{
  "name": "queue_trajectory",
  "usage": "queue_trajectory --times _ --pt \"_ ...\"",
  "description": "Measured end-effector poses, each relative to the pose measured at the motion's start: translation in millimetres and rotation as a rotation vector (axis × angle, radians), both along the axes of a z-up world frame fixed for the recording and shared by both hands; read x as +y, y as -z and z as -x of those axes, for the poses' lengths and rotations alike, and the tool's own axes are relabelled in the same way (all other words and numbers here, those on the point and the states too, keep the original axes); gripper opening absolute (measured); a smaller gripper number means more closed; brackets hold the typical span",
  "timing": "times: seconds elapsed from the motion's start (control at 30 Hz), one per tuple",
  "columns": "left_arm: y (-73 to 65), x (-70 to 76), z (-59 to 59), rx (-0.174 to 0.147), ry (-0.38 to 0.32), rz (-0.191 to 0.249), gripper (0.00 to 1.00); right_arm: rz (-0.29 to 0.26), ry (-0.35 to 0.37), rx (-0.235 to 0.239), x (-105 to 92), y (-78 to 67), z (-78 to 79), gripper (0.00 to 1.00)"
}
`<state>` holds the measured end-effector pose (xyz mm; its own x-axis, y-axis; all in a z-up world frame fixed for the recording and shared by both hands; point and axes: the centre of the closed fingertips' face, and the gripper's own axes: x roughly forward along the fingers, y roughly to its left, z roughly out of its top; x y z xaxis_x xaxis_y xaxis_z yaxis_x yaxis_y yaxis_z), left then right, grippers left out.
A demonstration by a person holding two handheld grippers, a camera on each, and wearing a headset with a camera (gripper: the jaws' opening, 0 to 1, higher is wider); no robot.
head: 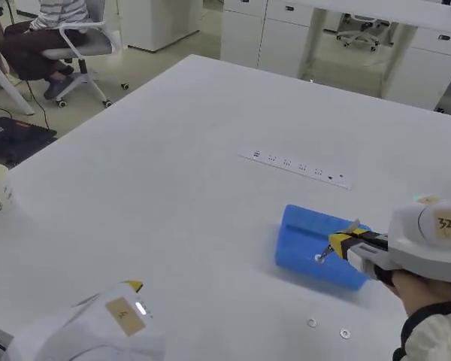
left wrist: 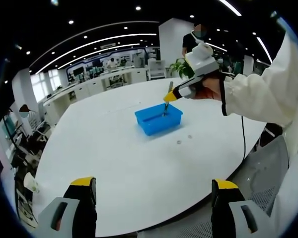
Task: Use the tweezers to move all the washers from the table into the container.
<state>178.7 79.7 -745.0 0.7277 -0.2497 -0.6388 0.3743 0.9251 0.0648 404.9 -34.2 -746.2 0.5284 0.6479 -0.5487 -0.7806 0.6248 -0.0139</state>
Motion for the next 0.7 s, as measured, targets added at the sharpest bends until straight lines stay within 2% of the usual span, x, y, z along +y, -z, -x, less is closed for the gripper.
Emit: queue_trajectory --times 0.27,0.7 --pt "2.8 0.4 -1.0 0.013 0.000 -0.001 0.99 0.011 0.010 -0.017 5.7 4.2 -9.9 0.01" --pt "7.8 0.8 -2.1 0.034 -0.002 -0.008 0.99 0.037 0.039 0.032 8.7 32.3 -23.1 0.01"
